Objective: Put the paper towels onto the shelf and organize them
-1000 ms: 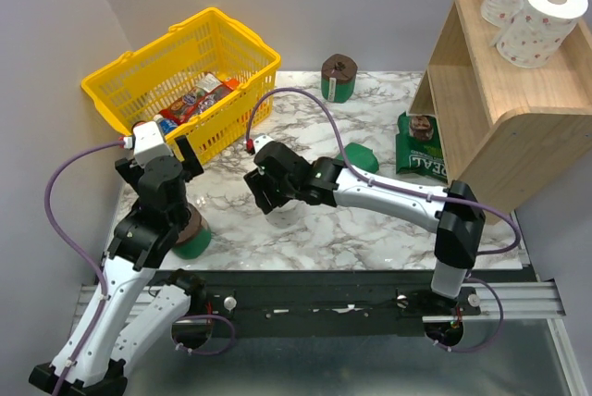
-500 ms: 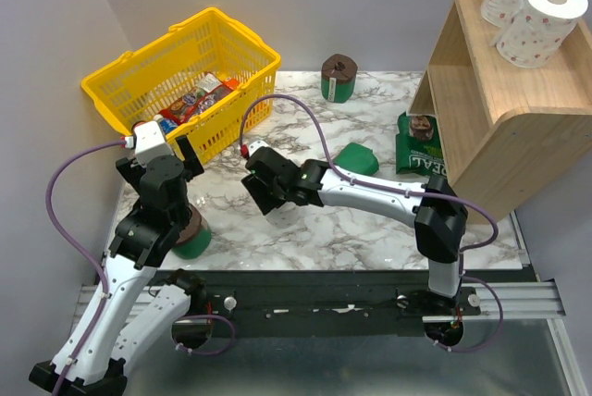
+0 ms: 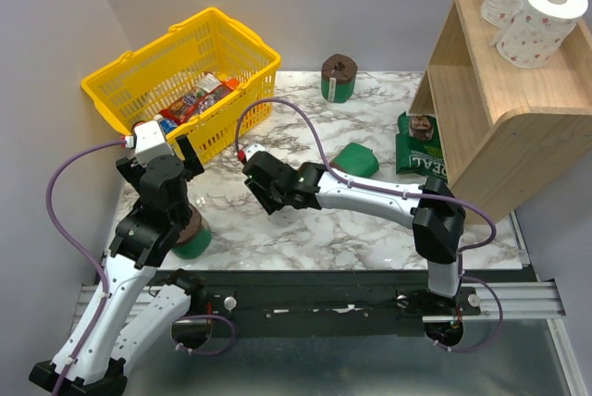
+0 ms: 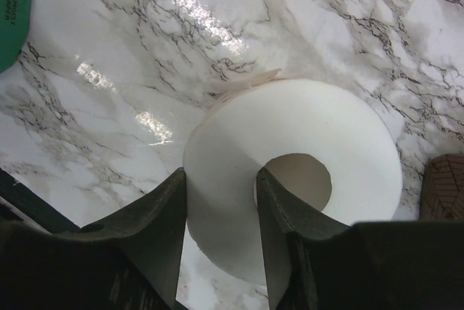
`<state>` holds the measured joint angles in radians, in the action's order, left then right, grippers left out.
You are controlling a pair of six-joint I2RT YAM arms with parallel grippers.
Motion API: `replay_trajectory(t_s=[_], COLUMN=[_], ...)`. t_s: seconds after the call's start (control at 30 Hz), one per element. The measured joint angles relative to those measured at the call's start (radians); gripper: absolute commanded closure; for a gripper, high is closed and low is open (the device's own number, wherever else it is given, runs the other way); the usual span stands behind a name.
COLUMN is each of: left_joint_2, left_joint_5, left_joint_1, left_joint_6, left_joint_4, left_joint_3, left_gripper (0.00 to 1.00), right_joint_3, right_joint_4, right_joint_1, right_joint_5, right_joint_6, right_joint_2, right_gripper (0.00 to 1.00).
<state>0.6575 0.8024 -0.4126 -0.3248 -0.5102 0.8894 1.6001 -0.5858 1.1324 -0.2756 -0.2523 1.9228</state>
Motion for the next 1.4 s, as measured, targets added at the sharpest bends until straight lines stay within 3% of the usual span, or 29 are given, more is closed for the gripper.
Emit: replay_trajectory(t_s=[0.37,0.63,1.0,1.2,1.4], left_joint_2=[0.000,0.003,0.014,0.027,0.042], left_joint_5=[0.000,-0.002,-0.018,-0.033,-0.047], left_joint_1=[0.000,0.000,0.000,0.000,0.000], left_joint_6=[0.002,0.003,0.003,0.004,0.004], left_joint_4=[0.000,0.001,0.003,0.010,0.015], left_joint_3=[-0.001,-0.002,-0.002,-0.002,-0.002], left_gripper=[0.01,0.01,0.01,0.01,0.01], right_joint_3=[0.000,0.123,0.621,0.652,0.652], right_joint_4=[-0.023,-0.242,-0.510,-0.534,-0.490], right_joint_1=[0.006,0.007,-0.041,-0.180,-0.237], right_joint_5=[-0.004,-0.029,-0.262,-0.397,-0.534], right_joint_6=[0.067,0.235,0.490,0.608,0.729], right_joint_2=[-0.008,-0.129,-0.308,-0.393,-0.503], right_gripper=[0.60,0.57,0.58,0.58,0.60])
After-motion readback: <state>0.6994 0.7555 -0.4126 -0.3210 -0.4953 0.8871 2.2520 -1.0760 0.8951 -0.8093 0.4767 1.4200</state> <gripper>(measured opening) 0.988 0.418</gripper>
